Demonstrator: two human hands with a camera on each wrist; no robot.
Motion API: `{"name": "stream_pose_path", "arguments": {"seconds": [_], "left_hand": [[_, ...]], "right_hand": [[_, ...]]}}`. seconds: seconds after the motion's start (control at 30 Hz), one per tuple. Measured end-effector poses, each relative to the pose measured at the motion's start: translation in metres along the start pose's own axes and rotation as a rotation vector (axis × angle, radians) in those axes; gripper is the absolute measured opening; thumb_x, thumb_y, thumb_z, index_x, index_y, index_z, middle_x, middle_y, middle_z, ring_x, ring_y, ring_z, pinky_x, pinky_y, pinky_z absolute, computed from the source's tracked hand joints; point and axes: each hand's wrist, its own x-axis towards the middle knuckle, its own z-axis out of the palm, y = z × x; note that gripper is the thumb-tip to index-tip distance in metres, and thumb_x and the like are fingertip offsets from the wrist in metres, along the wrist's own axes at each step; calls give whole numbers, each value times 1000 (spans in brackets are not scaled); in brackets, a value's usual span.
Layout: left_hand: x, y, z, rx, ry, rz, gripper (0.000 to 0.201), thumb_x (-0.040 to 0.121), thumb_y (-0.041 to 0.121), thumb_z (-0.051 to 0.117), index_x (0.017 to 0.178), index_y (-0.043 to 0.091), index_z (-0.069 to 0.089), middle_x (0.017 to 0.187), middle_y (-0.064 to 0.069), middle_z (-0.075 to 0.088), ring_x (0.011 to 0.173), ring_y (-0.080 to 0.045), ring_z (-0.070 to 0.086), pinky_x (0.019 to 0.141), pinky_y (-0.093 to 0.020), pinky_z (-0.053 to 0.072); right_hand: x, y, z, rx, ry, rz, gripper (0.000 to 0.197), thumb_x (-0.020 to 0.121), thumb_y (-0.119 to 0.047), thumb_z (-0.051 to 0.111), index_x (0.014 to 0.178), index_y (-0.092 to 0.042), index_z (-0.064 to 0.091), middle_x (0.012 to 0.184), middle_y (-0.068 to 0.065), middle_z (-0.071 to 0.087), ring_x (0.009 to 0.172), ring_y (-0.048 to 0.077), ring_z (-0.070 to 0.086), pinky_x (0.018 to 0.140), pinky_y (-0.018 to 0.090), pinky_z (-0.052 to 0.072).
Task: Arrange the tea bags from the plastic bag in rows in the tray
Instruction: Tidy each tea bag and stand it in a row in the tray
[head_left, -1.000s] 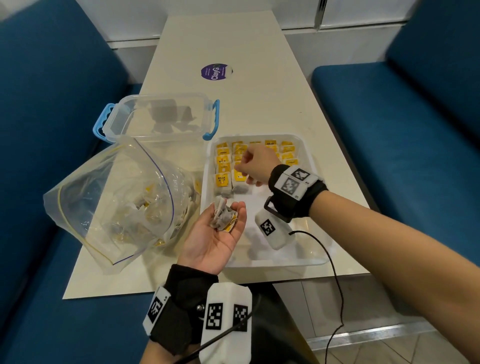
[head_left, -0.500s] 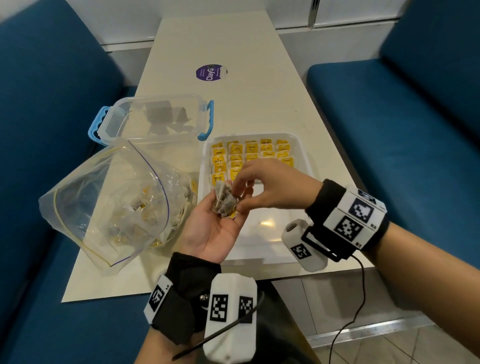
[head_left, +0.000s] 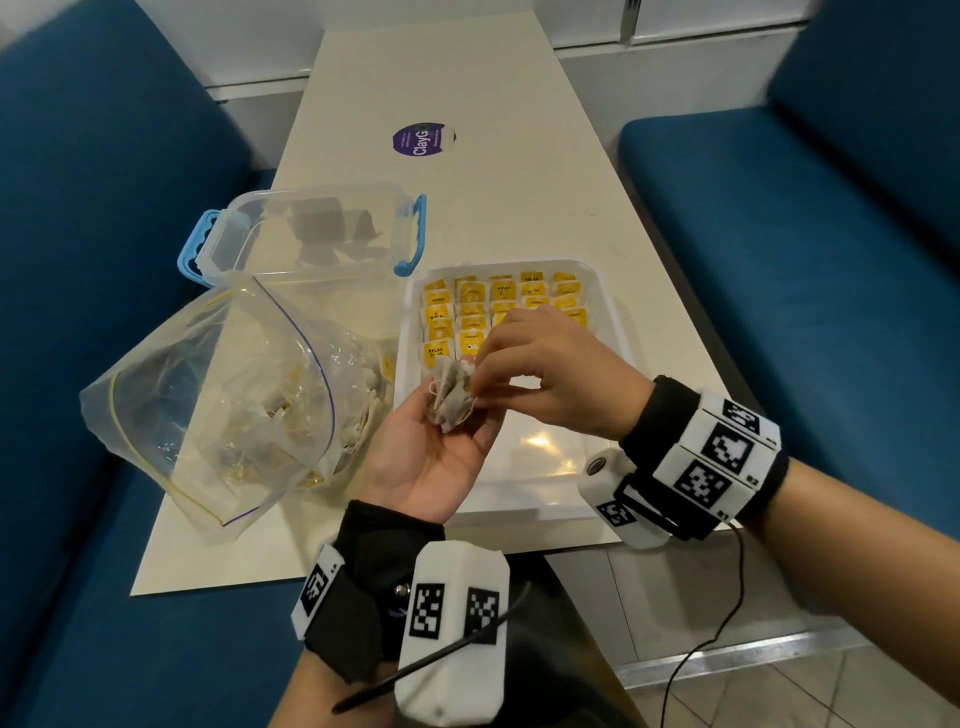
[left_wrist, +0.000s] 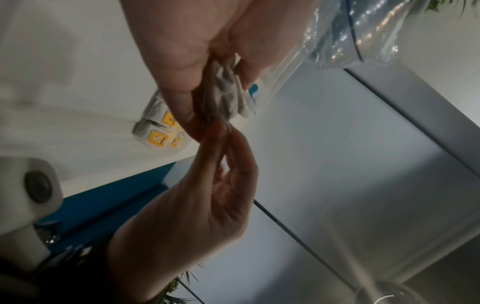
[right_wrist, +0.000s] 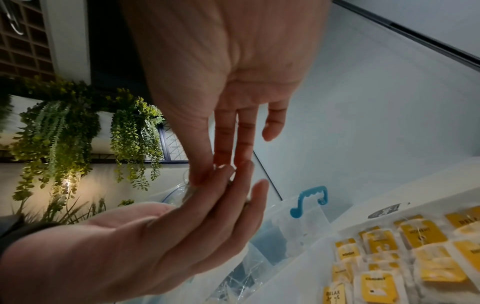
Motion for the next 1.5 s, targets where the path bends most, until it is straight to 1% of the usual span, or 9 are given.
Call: {"name": "stream_pose_path", "arguments": {"seconds": [0.13, 0.47, 0.73, 0.8, 0.93, 1.0, 1.17, 1.33, 1.5], "left_hand": [[2, -2, 1, -14, 6, -4, 40, 100, 19, 33, 88, -5, 63, 83, -18, 68, 69, -25, 70, 72, -37, 57], [3, -3, 0, 25, 10, -42, 60, 101, 22, 30, 66, -3, 73, 80, -17, 70, 69, -25, 71, 69, -38, 57], [5, -1, -2, -61, 11, -72, 34, 86, 16, 43, 101, -10, 60, 94, -26, 66, 77, -33, 70, 76, -48, 53], [5, -1, -3, -60, 3, -74, 34, 86, 14, 43, 101, -11, 60, 96, -27, 66, 78, -33, 70, 76, -48, 53], [6, 0, -4, -89, 4, -109, 43, 98, 19, 35, 95, -13, 64, 98, -29, 66, 80, -37, 70, 74, -49, 53], [6, 0, -3, -98, 0, -123, 47, 98, 19, 35, 90, -16, 66, 99, -31, 65, 80, -39, 69, 73, -49, 53], [7, 0, -3, -81, 28, -104, 38, 98, 15, 33, 106, -11, 59, 98, -28, 67, 81, -36, 70, 75, -44, 56], [5, -1, -1, -29, 61, -102, 36, 101, 19, 33, 108, -6, 58, 91, -23, 70, 74, -28, 72, 61, -34, 59], [6, -3, -1, -8, 38, -79, 37, 101, 18, 32, 120, -5, 54, 103, -23, 68, 82, -29, 71, 69, -36, 59]], "right_hand": [[0, 1, -2, 38, 14, 21, 26, 83, -31, 53, 79, -12, 70, 74, 3, 65, 68, 24, 57, 64, 31, 38], [-3, 6, -3, -42, -24, -73, 27, 77, -32, 50, 76, -18, 73, 76, -1, 68, 71, 25, 63, 65, 33, 37], [-6, 10, -5, -19, 38, -50, 15, 75, -9, 62, 86, -13, 72, 76, 5, 64, 76, 12, 49, 70, 24, 29], [-5, 11, -6, 76, 41, -37, 16, 80, -9, 59, 90, -10, 72, 78, 6, 63, 74, 13, 52, 66, 26, 38], [-5, 8, -8, 242, 64, 79, 16, 83, -12, 56, 92, -6, 68, 83, -17, 56, 75, -8, 52, 65, 6, 40], [-6, 7, -9, 300, 80, 158, 15, 82, -9, 56, 93, -4, 65, 82, -27, 51, 73, -10, 53, 64, 9, 43], [-5, 3, -15, 477, 66, 304, 18, 82, -8, 50, 96, -4, 61, 82, -16, 56, 68, 1, 56, 63, 16, 48], [-7, 2, -18, 459, 22, 352, 26, 72, -37, 70, 81, -13, 68, 93, 5, 61, 80, 17, 59, 70, 31, 52], [-7, -1, -19, 384, 22, 494, 21, 76, -13, 73, 95, -11, 64, 97, 2, 57, 81, 9, 53, 72, 21, 45]]}}
